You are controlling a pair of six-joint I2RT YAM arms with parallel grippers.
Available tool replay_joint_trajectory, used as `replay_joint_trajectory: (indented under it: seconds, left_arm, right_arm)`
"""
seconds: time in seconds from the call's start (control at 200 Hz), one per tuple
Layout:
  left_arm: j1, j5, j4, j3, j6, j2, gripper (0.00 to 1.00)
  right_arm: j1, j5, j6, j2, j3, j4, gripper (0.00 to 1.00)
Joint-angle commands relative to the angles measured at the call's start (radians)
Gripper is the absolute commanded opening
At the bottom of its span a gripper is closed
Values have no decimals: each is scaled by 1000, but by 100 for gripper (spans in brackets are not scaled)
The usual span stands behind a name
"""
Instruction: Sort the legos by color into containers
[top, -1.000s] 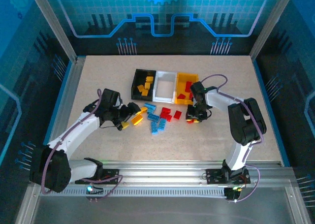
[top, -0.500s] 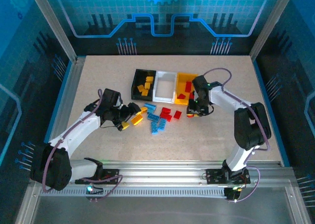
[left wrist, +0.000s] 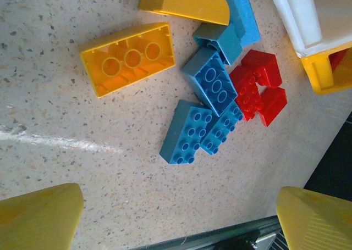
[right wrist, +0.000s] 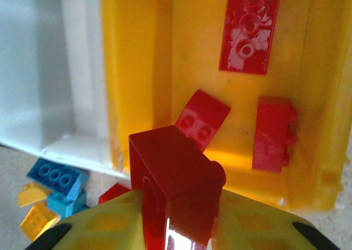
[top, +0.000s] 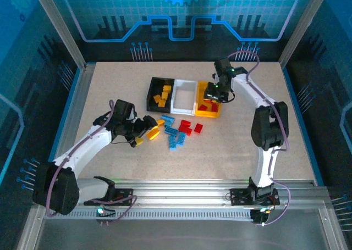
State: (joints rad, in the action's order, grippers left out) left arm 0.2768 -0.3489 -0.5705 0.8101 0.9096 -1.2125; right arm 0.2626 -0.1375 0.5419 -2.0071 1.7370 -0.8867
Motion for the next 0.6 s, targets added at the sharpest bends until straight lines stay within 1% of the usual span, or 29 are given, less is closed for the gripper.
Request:
replay_joint_trajectory:
  seconds: [0.0, 0.13, 0.25, 0.375, 0.465, 0.52, 0.595]
  left_arm:
    - [4, -13, -38, -18, -32, 45, 93]
    - [2, -11, -34, -28, -35, 53, 98]
    - [2, -17, -10, -29, -29, 36, 99]
    - [2, -27, 18, -19, -21, 6, 99]
    - [4, -35, 38, -7, -13, -19, 99]
    - [4, -42, 52, 0, -4, -34, 99]
    - [4, -51, 70, 2, 9, -48, 99]
  right_arm:
    - [-13, 1, -11, -33, 71, -80, 39]
    - [-11, 1, -11, -2, 74, -90, 46]
    - [-2, 11, -14, 71, 25, -99, 51]
    - [28, 21, -11, 188, -88, -92, 53]
    - [67, 29, -15, 260, -177, -101, 56]
    - [96, 39, -10, 295, -235, -103, 58]
    - [145, 29, 15, 343, -331, -79, 65]
